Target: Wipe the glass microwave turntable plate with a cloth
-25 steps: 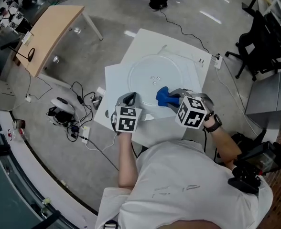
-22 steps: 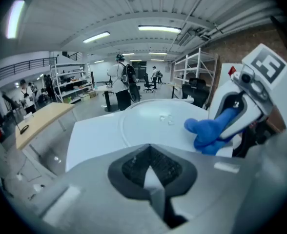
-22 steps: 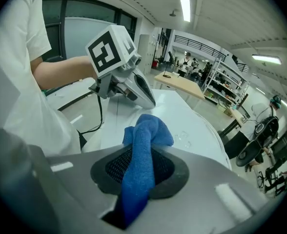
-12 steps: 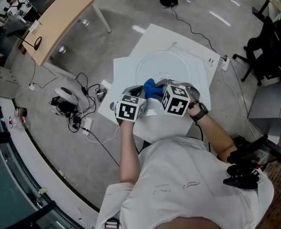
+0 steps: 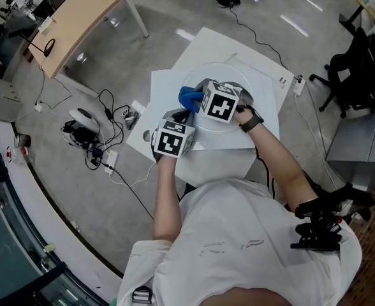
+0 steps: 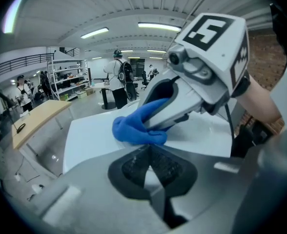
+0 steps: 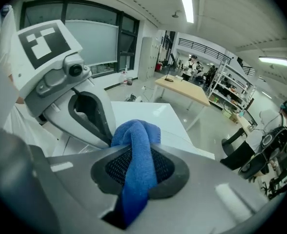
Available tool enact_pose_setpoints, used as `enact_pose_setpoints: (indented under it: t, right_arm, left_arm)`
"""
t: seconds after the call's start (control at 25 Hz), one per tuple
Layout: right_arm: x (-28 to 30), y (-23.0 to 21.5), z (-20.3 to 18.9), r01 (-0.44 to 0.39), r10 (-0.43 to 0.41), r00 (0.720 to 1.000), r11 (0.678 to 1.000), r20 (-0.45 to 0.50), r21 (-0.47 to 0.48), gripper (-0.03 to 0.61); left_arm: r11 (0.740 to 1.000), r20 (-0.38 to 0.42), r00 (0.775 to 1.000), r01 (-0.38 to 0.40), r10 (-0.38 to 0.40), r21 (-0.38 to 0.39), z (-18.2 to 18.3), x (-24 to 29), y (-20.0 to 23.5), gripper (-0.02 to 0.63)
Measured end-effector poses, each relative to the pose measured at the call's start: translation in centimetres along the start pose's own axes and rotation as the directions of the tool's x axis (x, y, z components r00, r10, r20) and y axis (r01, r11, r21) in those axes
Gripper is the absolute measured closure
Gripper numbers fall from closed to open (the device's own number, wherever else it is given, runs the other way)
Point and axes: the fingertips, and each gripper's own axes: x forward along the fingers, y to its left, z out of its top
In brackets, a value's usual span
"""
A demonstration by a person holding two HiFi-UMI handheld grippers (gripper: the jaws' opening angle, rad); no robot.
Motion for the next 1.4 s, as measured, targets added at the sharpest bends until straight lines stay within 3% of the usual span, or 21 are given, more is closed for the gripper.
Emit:
enact_pose_setpoints:
  t: [0.12, 0.4, 0.6, 0.76, 1.04, 1.4]
  right_arm:
    - [1.0, -0.8, 1.3, -0.001, 0.001, 1.0, 1.0, 0.001, -0.027, 0.514]
    - [1.9, -7.0, 0.4, 0.135, -0.135, 0.991, 0.99, 0.004, 0.031, 0.513]
    - [-0.1, -11.6, -4.2, 0.209, -0.203, 0.978, 0.963, -0.054, 0.172, 0.512]
    - [-3.5, -13.4, -8.2, 0.275, -0.26, 0.96, 0.943, -0.101, 0.189, 0.511]
    - [-9.6, -9.4, -15.5, 0.328, -0.293, 0.942, 0.908, -0.164, 0.262, 0.51]
    - [-12.1, 0.4, -15.9, 0.2, -0.172, 0.976, 0.951, -0.131, 0.237, 0.509]
  left_arm:
    - [1.0, -0.002, 1.0, -0.002, 0.002, 0.003, -0.2, -0.2, 0.1, 0.614]
    - [1.0, -0.008, 1.0, 0.023, -0.023, 0.008, 0.6, 0.2, -1.0, 0.614]
    - [1.0, 0.003, 1.0, -0.016, 0.016, 0.005, 0.2, 0.5, 0.2, 0.614]
    - [1.0, -0.001, 1.0, -0.002, 0.002, -0.011, 0.5, 0.3, -0.4, 0.614]
    - [1.0, 0.002, 1.0, -0.019, 0.019, 0.012, 0.3, 0.6, 0.1, 0.614]
    - [0.999, 0.009, 0.999, -0.04, 0.04, 0.029, 0.2, 0.4, 0.5, 0.614]
